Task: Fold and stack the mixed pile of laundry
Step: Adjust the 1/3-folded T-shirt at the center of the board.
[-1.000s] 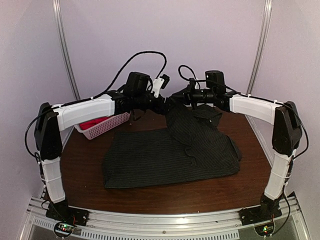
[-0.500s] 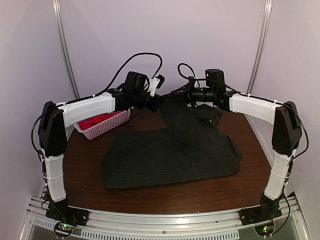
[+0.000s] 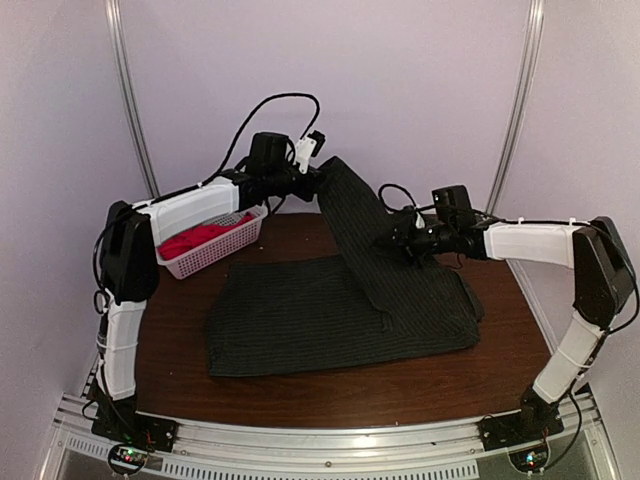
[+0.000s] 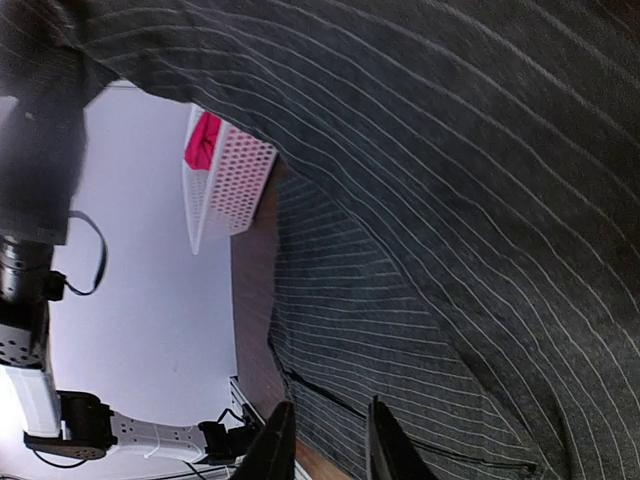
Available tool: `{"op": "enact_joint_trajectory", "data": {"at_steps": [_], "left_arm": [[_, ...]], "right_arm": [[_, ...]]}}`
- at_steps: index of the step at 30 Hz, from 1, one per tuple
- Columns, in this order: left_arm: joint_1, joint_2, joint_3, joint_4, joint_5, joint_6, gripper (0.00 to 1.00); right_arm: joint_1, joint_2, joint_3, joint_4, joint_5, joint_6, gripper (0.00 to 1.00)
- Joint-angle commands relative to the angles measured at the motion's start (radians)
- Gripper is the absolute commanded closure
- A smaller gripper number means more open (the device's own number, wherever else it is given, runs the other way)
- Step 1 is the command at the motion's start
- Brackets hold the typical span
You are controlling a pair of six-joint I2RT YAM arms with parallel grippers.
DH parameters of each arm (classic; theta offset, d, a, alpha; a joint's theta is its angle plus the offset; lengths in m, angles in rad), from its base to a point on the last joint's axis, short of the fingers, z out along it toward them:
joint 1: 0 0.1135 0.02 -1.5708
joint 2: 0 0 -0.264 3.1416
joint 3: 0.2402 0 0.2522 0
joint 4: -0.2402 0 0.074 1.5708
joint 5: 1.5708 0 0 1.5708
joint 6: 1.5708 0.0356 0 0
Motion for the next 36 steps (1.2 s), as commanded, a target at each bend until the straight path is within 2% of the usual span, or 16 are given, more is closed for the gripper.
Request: {"op": "enact_joint_trajectory", "data": {"at_steps": [1, 6, 11, 14, 20, 25, 28, 32, 36], "left_arm": [[0.001, 0.039, 0.048, 0.105, 0.045, 0.007, 1.0], [0.001, 0.031, 0.042, 0.109, 0.105, 0.011, 1.0], [-0.002, -0.063, -0.082, 0.105, 0.206, 0.043, 1.0], [-0.005, -0.167, -0.226, 0.096, 0.253, 0.118, 1.0], [-0.007, -0.419, -0.615, 0.117, 0.364, 0.311, 1.0], [-0.019, -0.568, -0.811, 0.03, 0.445, 0.493, 1.0], [-0.054, -0.642, -0.915, -0.027, 0.403, 0.598, 1.0], [-0.115, -0.727, -1.066, -0.056, 0.272, 0.736, 1.0], [-0.142, -0.799, -1.229, 0.021, 0.12, 0.849, 1.0]], "right_arm": [[0.023, 0.002, -0.099, -0.021, 0.042, -0.059, 0.78], [0.049, 0.04, -0.166, -0.003, 0.048, -0.064, 0.81], [0.049, 0.092, -0.212, -0.029, 0.077, -0.09, 0.8], [0.047, 0.065, -0.218, -0.07, 0.105, -0.124, 0.74], [0.037, -0.095, -0.235, -0.17, 0.086, -0.2, 0.52], [0.026, -0.252, -0.267, -0.263, 0.087, -0.259, 0.45], [0.021, -0.326, -0.285, -0.305, 0.105, -0.278, 0.43], [0.016, -0.387, -0.308, -0.338, 0.13, -0.301, 0.42], [0.015, -0.398, -0.323, -0.356, 0.156, -0.322, 0.39]]}}
